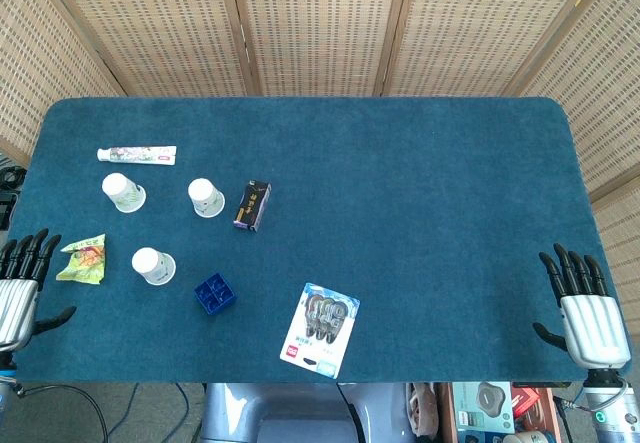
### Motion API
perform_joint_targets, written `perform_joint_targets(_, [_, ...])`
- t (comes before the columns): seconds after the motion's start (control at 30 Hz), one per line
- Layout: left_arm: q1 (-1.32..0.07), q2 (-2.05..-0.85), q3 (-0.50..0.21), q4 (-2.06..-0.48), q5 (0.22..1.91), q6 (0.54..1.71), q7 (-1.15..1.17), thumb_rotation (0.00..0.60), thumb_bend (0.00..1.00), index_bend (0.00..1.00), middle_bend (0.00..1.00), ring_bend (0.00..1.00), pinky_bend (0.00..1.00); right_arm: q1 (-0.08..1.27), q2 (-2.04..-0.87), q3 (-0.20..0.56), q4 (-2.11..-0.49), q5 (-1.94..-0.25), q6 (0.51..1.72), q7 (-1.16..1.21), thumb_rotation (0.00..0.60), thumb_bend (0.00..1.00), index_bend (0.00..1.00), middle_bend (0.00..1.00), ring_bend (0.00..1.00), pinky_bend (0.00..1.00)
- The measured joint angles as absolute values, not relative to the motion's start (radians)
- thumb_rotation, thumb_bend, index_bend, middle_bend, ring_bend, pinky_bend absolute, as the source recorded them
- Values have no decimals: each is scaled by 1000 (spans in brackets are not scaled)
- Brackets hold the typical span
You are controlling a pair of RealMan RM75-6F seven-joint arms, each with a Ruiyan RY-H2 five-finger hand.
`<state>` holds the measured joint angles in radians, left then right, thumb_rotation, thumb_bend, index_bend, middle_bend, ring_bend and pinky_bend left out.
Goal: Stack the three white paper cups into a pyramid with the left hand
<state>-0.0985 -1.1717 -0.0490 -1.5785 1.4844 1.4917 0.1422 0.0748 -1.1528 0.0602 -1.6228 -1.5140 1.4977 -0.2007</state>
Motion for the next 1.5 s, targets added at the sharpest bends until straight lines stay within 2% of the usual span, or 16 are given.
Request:
perform_joint_targets(1.1, [-104,-1175,-39,-1591,1488,1474,171,600,88,0,0,0,0,80,-1154,49,-1630,-1520,1480,-203,600,100,0,0,0,0])
perform_joint_targets(1.3, [-118,-1170,-45,-1600,1480,1449,166,600,88,0,0,0,0,83,-1157,49,-1630,-1517,1471,-208,600,100,0,0,0,0])
perform_joint_targets(1.5, [-167,-1120,-78,-1615,1426,1360,147,600,89,0,0,0,0,82,-1155,50,-1632,-1514,1473,-201,600,100,0,0,0,0])
